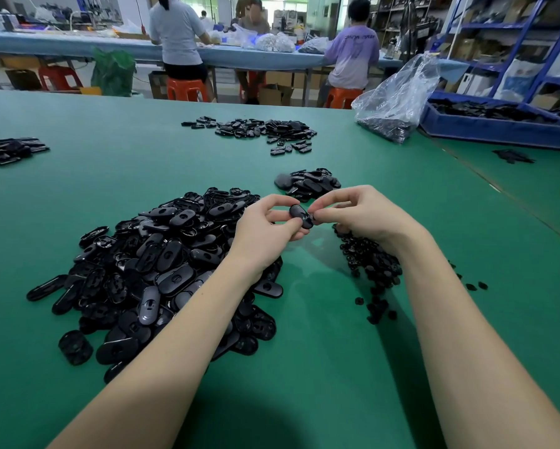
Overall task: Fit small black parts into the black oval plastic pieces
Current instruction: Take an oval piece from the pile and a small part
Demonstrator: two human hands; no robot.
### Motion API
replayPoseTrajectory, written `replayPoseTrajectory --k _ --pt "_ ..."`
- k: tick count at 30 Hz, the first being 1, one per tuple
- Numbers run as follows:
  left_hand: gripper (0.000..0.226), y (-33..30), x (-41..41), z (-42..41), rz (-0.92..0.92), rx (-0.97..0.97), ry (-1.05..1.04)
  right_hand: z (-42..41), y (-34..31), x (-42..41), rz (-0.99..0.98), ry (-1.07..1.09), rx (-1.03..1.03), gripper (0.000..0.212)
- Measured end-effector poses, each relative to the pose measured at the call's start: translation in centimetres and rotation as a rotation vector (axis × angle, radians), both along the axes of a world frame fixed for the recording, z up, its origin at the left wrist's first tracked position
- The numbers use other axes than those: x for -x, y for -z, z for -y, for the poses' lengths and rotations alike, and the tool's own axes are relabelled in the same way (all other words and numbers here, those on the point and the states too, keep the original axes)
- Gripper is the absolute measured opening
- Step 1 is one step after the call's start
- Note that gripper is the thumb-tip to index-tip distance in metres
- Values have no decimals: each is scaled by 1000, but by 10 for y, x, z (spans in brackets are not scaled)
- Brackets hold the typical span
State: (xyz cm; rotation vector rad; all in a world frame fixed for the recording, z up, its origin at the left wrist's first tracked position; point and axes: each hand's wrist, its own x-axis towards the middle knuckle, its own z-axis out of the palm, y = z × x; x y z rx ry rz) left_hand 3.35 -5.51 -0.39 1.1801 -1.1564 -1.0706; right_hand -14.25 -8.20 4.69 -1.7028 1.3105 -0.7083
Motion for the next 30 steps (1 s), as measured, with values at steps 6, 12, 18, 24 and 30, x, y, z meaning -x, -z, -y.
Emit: replayPoseTrajectory --k 6,12,18,24,30 --pt "23 -2 0 -1 -53 4 9 3 2 -2 -24 64 -24 10" --pt "22 -4 0 -3 -55 18 12 4 3 -4 -36 89 -34 5" --pt "22 -7 -1 -5 -27 24 10 5 6 -8 -19 107 -12 7" --pt "22 -6 -1 -5 109 44 -6 5 5 -10 -6 95 -15 6" --pt "23 -7 -6 -5 227 73 -4 3 7 -12 -8 124 1 13"
